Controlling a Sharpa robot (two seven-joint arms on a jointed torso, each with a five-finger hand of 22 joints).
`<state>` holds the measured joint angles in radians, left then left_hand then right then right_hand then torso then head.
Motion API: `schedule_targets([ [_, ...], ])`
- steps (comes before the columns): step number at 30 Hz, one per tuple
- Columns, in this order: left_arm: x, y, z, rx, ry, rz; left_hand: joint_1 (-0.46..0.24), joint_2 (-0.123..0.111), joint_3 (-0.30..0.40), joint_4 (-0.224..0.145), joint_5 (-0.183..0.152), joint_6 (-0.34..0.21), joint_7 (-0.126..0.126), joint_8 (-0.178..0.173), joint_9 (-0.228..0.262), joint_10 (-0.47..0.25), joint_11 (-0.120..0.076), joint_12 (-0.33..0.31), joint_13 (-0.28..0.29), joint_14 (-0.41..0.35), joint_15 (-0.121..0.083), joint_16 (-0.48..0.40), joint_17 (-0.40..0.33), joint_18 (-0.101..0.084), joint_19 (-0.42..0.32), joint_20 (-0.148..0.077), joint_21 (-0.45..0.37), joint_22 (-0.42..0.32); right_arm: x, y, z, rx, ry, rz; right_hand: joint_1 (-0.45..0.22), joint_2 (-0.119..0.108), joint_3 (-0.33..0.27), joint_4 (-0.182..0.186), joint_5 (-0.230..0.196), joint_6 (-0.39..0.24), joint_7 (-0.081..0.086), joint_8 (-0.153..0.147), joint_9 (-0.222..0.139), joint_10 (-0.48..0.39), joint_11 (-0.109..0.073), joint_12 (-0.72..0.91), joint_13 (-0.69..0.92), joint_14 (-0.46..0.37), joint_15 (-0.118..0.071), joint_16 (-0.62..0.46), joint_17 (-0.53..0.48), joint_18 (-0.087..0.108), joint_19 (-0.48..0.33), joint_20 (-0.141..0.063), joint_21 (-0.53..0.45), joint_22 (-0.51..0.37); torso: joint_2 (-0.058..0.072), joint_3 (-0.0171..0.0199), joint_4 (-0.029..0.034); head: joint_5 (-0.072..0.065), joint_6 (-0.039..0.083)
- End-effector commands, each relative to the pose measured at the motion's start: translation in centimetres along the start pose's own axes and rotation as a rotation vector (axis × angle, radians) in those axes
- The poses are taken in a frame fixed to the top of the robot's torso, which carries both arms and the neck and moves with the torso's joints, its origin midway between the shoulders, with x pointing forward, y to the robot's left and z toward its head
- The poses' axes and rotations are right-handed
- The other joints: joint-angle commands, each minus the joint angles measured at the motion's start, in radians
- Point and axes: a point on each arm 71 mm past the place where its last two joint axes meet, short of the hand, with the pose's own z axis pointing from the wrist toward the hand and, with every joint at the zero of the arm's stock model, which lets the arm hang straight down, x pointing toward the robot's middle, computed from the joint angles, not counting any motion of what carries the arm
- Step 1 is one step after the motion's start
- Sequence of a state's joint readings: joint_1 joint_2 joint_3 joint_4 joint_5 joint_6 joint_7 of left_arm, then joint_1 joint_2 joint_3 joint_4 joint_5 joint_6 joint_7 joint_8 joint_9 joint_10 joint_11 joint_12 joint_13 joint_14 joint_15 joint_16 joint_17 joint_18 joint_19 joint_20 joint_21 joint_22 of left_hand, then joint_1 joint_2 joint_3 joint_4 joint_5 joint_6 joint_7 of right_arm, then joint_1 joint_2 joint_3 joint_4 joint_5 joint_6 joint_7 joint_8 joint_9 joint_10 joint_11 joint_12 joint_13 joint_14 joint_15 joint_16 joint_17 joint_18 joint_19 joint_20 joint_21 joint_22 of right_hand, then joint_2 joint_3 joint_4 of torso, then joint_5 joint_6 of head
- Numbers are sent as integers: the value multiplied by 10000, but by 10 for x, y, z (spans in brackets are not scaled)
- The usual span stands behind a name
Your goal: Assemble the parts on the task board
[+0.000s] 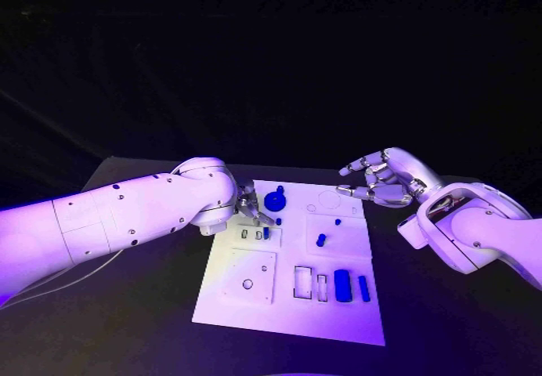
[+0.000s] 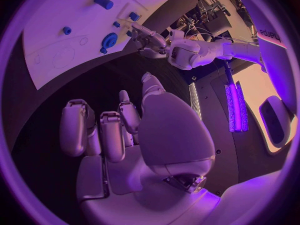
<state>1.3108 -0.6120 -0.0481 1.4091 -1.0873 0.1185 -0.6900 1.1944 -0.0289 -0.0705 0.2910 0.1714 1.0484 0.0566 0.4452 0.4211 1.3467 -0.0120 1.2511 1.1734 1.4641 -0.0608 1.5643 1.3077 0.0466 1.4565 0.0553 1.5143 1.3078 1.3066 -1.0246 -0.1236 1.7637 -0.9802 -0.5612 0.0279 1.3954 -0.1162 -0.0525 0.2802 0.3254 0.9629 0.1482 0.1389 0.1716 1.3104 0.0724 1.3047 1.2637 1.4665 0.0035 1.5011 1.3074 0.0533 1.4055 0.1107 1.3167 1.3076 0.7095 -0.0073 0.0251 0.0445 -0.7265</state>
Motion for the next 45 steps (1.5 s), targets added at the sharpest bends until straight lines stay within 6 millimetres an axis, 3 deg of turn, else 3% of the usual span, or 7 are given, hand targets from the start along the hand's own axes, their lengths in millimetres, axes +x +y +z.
schedule_targets([
  [1, 3, -2, 0, -121, 292, 202, -66, 60, -65, 16, -48, -80, 2, 51, 42, 71, 4, 41, 23, 1067, -57, 65, 2631, -172, 205, -8, 72, 1305, 1, 0, 1, 29, 140, -11, -69, 3, -59, -5, 72, 68, -16, 41, 5, -19, -71, -12, -41, 674, -101, -59, 1167, 132, -23, -79, -91, 875, -7, -3, 6, -5, -49],
  [11, 6, -7, 1, -30, 500, 294, -62, 76, -72, 13, -47, -99, 2, 64, 73, 66, 4, 39, 21, 1067, -58, 65, 2631, -175, 214, -8, 77, 1318, 3, 0, 3, 37, 192, -11, -72, 13, -62, -1, 88, 66, -17, 44, 4, -11, -72, -4, -33, 675, -102, -58, 1170, 132, -23, -81, -94, 874, -5, -3, 11, -15, -131],
  [45, 11, -9, 5, -7, 1028, 456, 263, 299, -8, -6, -32, -297, 7, 194, 427, 45, 8, 53, 78, 1067, -51, 65, 2631, -186, 243, 2, 107, 1388, 6, 1, 5, 25, 254, -4, -65, 76, -64, 4, 167, 70, -24, 69, 1, 6, -80, 11, -21, 674, -110, -68, 1159, 134, -24, -89, -115, 867, 6, 11, 16, -35, -182],
])
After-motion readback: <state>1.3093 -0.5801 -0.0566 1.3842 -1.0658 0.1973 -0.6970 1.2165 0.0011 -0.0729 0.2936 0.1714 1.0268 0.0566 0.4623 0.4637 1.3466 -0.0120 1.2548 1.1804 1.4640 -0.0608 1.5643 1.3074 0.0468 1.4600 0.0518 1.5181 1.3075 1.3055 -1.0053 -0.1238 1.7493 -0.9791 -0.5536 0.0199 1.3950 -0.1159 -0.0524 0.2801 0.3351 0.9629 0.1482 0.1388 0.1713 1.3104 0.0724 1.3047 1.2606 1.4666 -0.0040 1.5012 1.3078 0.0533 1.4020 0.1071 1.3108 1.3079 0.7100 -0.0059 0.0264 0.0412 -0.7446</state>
